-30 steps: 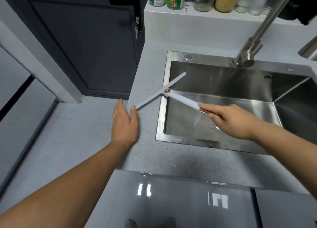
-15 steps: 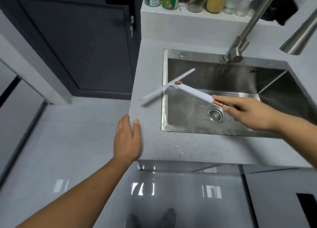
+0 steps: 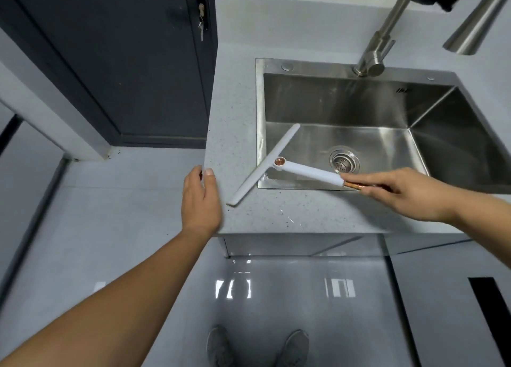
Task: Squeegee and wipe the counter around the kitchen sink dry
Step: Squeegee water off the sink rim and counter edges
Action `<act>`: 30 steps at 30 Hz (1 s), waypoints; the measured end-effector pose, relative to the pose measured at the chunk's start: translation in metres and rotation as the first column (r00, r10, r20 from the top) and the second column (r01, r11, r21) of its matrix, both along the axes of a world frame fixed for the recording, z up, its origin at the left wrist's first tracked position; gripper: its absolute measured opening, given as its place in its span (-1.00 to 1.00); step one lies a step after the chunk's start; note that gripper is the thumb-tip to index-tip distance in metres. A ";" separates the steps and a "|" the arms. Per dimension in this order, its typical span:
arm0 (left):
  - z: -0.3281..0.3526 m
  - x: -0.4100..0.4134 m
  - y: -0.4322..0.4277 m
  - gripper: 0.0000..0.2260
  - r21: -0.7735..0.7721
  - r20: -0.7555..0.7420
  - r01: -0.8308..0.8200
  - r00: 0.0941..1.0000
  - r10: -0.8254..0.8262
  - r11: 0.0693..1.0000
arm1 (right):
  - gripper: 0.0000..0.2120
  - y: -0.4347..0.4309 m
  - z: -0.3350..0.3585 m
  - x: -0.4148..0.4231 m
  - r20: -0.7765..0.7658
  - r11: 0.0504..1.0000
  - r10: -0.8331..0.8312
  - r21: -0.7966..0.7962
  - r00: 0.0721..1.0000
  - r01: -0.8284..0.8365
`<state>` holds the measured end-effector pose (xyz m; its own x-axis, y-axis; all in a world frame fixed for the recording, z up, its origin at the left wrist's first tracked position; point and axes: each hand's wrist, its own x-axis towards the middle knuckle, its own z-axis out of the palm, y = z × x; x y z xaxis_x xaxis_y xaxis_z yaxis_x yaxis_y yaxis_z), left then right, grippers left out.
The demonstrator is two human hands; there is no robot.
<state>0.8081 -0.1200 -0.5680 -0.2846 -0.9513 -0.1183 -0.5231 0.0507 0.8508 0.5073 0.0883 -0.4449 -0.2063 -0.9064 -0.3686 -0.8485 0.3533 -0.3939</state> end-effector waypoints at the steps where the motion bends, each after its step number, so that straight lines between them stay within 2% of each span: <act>1: -0.001 -0.001 0.001 -0.37 -0.008 0.029 0.026 0.999 -0.026 1.000 | -0.60 0.012 0.002 -0.006 0.003 1.000 -0.007 0.018 1.000 0.007; 4: -0.001 -0.007 0.006 -0.47 -0.116 0.225 0.116 0.970 -0.088 0.986 | -0.63 0.042 0.017 -0.025 0.045 0.999 -0.041 0.018 0.998 0.040; 6: -0.001 -0.010 0.010 -0.44 -0.173 0.354 0.183 0.928 -0.113 0.968 | -0.66 0.057 0.029 -0.040 0.079 0.997 -0.083 0.000 0.993 0.083; 8: -0.001 -0.010 0.009 -0.40 -0.175 0.429 0.216 0.895 -0.123 0.961 | -0.63 0.067 0.042 -0.055 0.084 0.991 -0.129 -0.020 0.988 0.131; 9: -0.001 -0.011 0.009 -0.39 -0.180 0.456 0.222 0.882 -0.119 0.958 | -0.68 0.072 0.046 -0.064 0.094 0.991 -0.130 -0.022 0.987 0.133; 11: 0.001 -0.014 0.011 -0.43 -0.197 0.500 0.236 0.859 -0.110 0.951 | -0.54 0.073 0.051 -0.077 0.112 0.993 -0.111 -0.026 0.987 0.115; 12: 0.002 -0.015 0.012 -0.46 -0.216 0.517 0.248 0.850 -0.105 0.944 | -0.57 0.070 0.052 -0.077 0.123 0.995 -0.098 -0.020 0.987 0.102; 14: 0.005 -0.016 0.014 -0.53 -0.269 0.524 0.274 0.846 -0.099 0.923 | -0.66 0.054 0.049 -0.073 0.129 0.999 -0.032 -0.012 0.991 0.034; 17: 0.009 -0.016 0.013 -0.56 -0.303 0.464 0.232 0.883 -0.070 0.924 | -0.60 0.021 0.033 -0.053 0.172 0.994 0.101 0.028 0.980 -0.108; 21: 0.011 -0.023 0.016 -0.59 -0.303 0.352 0.148 0.936 -0.034 0.942 | -0.62 -0.016 0.002 -0.040 0.330 0.984 0.116 0.090 0.937 -0.153; 23: 0.012 -0.025 0.019 -0.63 -0.300 0.342 0.132 0.939 -0.023 0.945 | -0.62 -0.031 -0.009 -0.044 0.357 0.976 0.138 0.108 0.924 -0.188; 27: 0.012 -0.037 0.028 -0.61 -0.343 0.402 0.188 0.915 -0.037 0.920 | -0.61 -0.049 -0.017 -0.068 0.275 0.968 0.192 0.103 0.942 -0.227; 30: 0.016 -0.057 0.036 -0.64 -0.348 0.393 0.216 0.917 -0.067 0.912 | -0.60 -0.043 -0.013 -0.102 0.204 0.969 0.175 0.136 0.963 -0.205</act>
<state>0.7514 -0.0836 -0.5517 -0.4270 -0.8964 0.1190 -0.7536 0.4255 0.5011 0.4050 0.0455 -0.4575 0.0507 -0.8510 -0.5228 -0.8213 0.2623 -0.5066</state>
